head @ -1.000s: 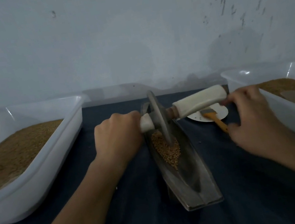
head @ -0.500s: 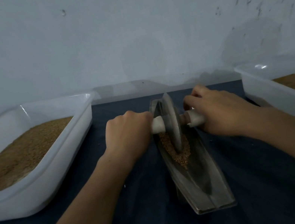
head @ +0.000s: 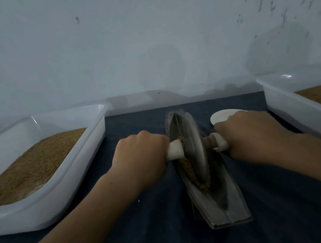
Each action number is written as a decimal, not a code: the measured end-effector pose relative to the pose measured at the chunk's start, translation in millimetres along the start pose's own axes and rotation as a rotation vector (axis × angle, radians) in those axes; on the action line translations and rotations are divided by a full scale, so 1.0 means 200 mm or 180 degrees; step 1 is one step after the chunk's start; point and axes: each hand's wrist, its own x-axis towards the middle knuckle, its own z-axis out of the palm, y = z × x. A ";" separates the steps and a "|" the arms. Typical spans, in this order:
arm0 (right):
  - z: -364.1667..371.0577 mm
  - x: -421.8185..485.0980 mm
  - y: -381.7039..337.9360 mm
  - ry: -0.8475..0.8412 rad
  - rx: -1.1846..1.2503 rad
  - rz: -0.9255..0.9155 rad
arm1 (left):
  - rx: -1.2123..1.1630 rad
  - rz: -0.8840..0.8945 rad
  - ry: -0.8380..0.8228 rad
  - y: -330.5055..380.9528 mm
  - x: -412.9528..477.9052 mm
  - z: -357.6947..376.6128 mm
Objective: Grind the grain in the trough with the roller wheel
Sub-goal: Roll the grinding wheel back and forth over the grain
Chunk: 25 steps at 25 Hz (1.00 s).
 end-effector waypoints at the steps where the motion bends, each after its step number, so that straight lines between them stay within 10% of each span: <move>1: 0.03 -0.02 0.00 0.0069 -0.0061 -0.0002 | 0.0122 0.0060 0.0080 0.01 0.00 0.00; 10: 0.02 0.20 0.02 -0.0568 0.0577 0.0304 | 0.0209 -0.0101 -0.0235 0.01 0.25 -0.05; 15: 0.01 -0.06 0.05 0.0535 -0.0132 -0.0321 | -0.0027 0.0230 -0.0166 0.01 0.00 -0.04; 25: 0.00 0.08 0.01 0.0016 0.0078 0.0279 | 0.0074 -0.0102 -0.0105 0.02 0.10 -0.04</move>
